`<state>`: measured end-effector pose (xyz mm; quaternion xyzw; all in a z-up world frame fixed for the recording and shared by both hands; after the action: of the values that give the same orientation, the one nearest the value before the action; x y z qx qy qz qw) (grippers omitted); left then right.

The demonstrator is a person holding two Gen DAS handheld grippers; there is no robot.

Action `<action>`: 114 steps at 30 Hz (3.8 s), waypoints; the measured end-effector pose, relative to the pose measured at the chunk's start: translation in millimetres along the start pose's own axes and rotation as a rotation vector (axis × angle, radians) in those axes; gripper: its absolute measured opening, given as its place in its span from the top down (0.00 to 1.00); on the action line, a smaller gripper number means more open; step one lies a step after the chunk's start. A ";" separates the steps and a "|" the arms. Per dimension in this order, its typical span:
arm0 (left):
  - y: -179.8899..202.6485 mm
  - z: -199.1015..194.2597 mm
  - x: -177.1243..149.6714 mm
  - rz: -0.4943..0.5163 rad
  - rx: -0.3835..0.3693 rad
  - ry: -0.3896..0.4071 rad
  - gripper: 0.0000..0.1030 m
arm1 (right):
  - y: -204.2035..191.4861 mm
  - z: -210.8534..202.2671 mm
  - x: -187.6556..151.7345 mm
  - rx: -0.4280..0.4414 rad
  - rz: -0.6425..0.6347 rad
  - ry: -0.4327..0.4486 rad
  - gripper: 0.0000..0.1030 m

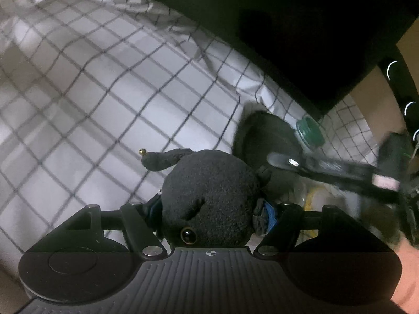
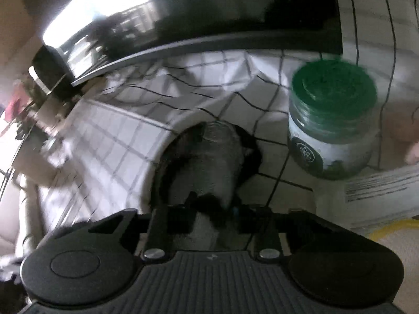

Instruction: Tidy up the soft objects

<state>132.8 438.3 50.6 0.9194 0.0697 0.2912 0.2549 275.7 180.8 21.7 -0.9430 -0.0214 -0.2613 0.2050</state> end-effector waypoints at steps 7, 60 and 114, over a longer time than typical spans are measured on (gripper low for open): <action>45.6 -8.3 61.0 0.107 0.029 0.155 0.26 | -6.6 -108.3 33.6 -0.068 -0.065 0.163 0.87; 514.1 295.1 -82.9 0.660 -0.282 -0.219 0.25 | 263.3 -369.9 -58.8 -0.869 0.056 0.501 0.87; 178.5 91.8 -6.0 0.196 -0.110 0.067 0.29 | 315.0 -226.4 -62.9 -0.628 0.302 0.299 0.81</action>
<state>176.6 243.8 74.3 0.8963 -0.0282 0.3485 0.2727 158.2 -193.3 48.4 -0.9038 0.2290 -0.3569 -0.0571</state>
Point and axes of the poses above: each gripper's, at about its wrist camera, not at the fingertips, and z roughly the way its jaws point, y to its right, x to its top, the point moved 1 cm from there along z, roughly the way its jaws point, and after that the axes turned 1 degree about y, right-handed, at the moved point
